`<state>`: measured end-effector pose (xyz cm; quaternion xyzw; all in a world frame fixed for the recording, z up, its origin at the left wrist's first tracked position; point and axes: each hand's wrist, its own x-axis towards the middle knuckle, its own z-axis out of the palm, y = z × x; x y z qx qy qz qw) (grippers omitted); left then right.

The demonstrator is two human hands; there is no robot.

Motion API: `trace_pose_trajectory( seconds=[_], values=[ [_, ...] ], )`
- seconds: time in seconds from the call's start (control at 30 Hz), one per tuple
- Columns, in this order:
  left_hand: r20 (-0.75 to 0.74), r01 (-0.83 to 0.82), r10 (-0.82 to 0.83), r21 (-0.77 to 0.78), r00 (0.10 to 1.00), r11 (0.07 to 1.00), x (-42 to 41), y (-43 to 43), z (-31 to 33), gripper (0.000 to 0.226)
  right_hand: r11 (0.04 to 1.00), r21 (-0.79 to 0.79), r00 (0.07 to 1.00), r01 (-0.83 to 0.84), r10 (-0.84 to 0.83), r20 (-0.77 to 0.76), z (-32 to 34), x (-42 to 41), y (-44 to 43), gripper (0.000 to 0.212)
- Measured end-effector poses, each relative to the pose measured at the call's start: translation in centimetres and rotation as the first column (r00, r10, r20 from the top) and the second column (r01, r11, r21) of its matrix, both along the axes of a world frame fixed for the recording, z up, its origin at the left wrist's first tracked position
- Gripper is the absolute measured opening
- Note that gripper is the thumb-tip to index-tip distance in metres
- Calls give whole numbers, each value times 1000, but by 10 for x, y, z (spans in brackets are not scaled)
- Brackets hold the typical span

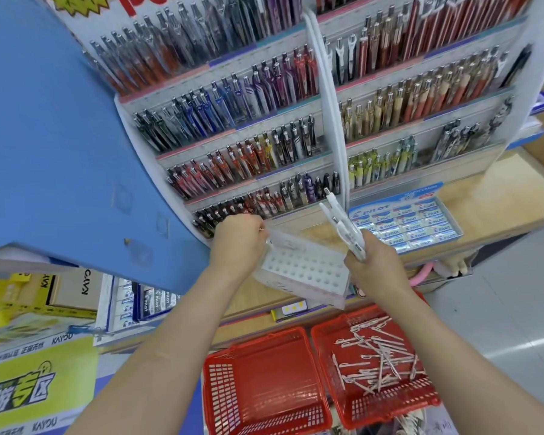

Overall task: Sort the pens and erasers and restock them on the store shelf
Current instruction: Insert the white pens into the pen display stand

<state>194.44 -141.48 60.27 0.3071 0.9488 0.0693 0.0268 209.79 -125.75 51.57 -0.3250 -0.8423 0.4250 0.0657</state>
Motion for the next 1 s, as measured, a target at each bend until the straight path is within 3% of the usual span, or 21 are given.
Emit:
trace_pose_trajectory(
  seconds=[0.23,0.43,0.47,0.53,0.6,0.63,0.7,0.77,0.83,1.0],
  values=[
    [-18,18,-19,-14,1000,1000,-5,0,-14,20,997,65,999,-37,38,-3,-1,-3,5,18],
    [14,-19,18,18,1000,1000,-1,-4,-13,23,995,-94,998,9,-15,-58,14,2,6,9],
    [21,-35,34,29,999,999,1,-6,-12,25,990,-138,997,23,-34,-75,21,4,6,11],
    [19,-83,82,77,996,994,8,-9,-6,28,926,-376,983,34,-99,-155,37,9,6,13],
    [28,-138,135,199,990,970,18,-11,6,25,766,-642,968,-35,-135,-213,55,15,2,15],
    [86,-166,147,296,985,941,25,-10,15,22,693,-716,968,-86,-113,-226,64,18,0,14],
    [384,-283,83,502,920,817,43,-4,33,17,591,-783,969,-195,-8,-248,77,22,-6,12],
    [682,-441,-95,565,725,697,61,3,50,19,540,-788,955,-295,127,-269,87,25,-12,13],
    [755,-484,-206,578,623,656,69,6,56,23,537,-766,935,-353,228,-272,96,26,-20,17],
    [760,-584,-219,620,611,524,68,-3,58,13,457,-830,948,-319,148,-282,108,27,-34,27]
  ],
)
